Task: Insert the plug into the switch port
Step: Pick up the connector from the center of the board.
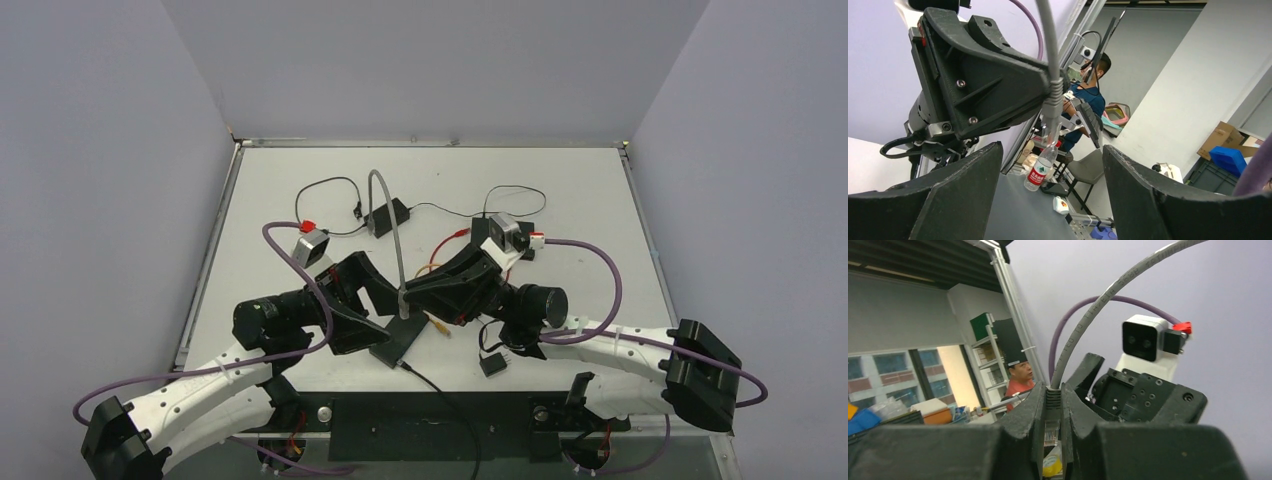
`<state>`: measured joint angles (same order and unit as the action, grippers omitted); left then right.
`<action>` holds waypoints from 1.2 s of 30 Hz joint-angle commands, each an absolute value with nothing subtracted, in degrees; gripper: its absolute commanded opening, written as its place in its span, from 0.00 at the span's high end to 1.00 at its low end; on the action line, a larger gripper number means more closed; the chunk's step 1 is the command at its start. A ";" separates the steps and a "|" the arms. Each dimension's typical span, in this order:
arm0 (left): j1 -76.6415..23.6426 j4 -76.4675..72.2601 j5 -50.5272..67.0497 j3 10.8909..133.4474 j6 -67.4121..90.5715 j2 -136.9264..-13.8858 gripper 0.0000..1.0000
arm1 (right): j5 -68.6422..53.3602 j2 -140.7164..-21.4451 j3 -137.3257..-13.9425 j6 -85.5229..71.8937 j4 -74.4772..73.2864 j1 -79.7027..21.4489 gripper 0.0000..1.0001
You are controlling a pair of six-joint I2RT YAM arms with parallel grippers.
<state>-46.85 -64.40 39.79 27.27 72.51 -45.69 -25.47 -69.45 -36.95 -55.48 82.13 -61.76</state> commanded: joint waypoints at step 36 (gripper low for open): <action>-49.87 -80.08 43.59 27.10 77.72 -46.90 0.60 | -33.12 -76.19 -44.33 -59.72 92.56 -64.95 1.00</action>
